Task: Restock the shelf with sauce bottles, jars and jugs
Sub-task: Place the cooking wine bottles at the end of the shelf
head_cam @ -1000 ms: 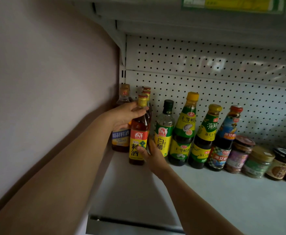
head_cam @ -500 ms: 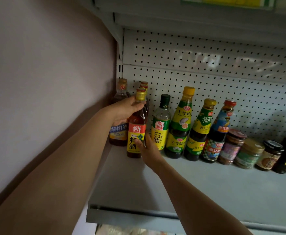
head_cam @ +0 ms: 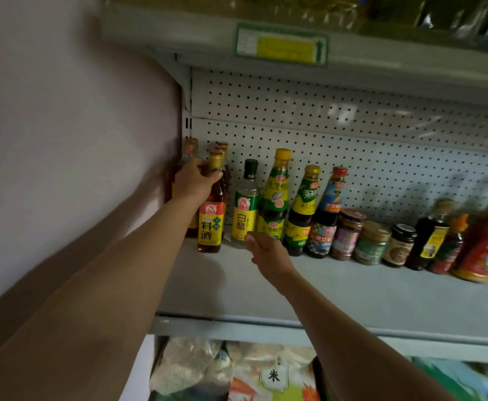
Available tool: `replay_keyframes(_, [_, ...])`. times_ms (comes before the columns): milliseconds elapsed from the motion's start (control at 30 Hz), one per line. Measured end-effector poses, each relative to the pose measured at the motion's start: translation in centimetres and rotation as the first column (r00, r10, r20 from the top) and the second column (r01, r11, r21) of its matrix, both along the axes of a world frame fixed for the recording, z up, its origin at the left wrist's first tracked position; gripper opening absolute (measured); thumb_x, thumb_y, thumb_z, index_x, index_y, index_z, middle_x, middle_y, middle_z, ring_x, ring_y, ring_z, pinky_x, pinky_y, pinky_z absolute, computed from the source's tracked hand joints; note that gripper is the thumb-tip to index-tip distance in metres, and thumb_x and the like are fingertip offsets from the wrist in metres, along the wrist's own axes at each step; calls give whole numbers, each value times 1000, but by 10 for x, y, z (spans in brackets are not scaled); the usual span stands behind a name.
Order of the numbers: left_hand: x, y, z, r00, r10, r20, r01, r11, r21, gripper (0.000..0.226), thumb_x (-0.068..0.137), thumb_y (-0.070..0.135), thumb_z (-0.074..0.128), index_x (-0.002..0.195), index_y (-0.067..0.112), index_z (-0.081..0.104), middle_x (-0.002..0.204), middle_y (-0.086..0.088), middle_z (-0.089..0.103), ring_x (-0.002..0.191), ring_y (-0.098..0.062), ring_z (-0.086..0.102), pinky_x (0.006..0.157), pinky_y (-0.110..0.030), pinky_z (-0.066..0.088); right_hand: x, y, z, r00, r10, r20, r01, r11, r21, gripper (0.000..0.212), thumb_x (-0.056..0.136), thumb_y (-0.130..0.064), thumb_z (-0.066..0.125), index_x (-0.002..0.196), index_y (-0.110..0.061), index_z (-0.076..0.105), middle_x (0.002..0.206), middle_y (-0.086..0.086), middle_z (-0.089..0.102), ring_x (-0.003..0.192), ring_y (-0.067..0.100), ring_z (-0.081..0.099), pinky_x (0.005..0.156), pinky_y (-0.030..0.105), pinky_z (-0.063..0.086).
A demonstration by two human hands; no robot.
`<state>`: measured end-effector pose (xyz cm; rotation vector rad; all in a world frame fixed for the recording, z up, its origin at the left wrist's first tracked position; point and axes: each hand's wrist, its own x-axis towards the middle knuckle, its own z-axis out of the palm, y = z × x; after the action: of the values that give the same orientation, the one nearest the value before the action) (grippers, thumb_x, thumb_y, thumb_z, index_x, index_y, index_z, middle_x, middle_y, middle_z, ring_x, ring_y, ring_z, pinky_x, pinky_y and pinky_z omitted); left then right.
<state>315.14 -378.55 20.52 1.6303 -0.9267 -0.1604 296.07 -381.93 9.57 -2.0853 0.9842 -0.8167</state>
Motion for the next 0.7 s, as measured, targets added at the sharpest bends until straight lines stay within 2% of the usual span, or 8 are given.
replay_keyframes(133, [-35,31,-11,990,24,-142,-23,1000,7,53,85,29,76,131,14,54,124,-3,60,110,-21,59,83,-30,46,-46,11,12,999,-38,23,37,998,45,26,101,-33,56,117,-17,68,101,6,69,96,28,64,92,51,54])
replay_keyframes(233, [-62,61,-35,947,-17,-321,25,999,21,58,75,28,84,125,19,55,127,-5,59,107,-22,60,86,-41,55,-78,23,15,999,-43,9,42,996,72,38,97,-36,64,132,-21,61,111,-2,68,95,17,61,92,46,55])
replay_keyframes(333, [-97,96,-67,917,-49,-396,76,996,54,54,74,25,86,119,25,56,124,-4,59,106,-23,61,74,-36,55,-111,41,11,999,-41,-18,43,988,149,55,91,-43,70,141,-25,54,128,6,66,110,22,64,91,40,54])
replay_keyframes(433, [-140,136,-94,878,-72,-473,128,988,88,57,74,25,85,122,28,55,124,-4,59,109,-24,59,74,-35,52,-145,64,4,999,4,-40,4,978,208,60,89,-40,74,143,-27,51,136,7,59,112,22,63,74,27,51])
replay_keyframes(467, [-154,149,-103,874,-66,-481,129,987,99,56,75,24,84,123,28,55,122,-5,59,109,-25,58,77,-37,53,-156,71,1,998,18,-58,-5,978,207,60,88,-40,75,142,-28,51,138,7,58,109,22,64,72,27,52])
replay_keyframes(567, [-190,183,-128,885,20,-466,72,981,178,54,70,22,87,116,29,58,116,-9,60,103,-29,62,78,-43,56,-187,93,-13,991,66,-112,-42,978,205,65,85,-37,80,141,-27,51,141,9,55,115,24,62,81,33,56])
replay_keyframes(667, [-223,215,-153,907,47,-418,53,973,224,51,70,24,87,112,29,59,112,-6,64,98,-23,62,69,-33,52,-215,115,-27,970,126,-209,-86,978,192,66,84,-36,80,142,-26,49,137,8,55,104,23,62,70,28,51])
replay_keyframes(700, [-233,224,-161,915,62,-399,43,967,249,47,71,24,86,109,27,60,111,-3,64,99,-21,61,70,-31,50,-224,123,-33,957,140,-254,-102,982,159,66,85,-36,79,142,-25,48,136,8,56,105,24,63,70,28,49])
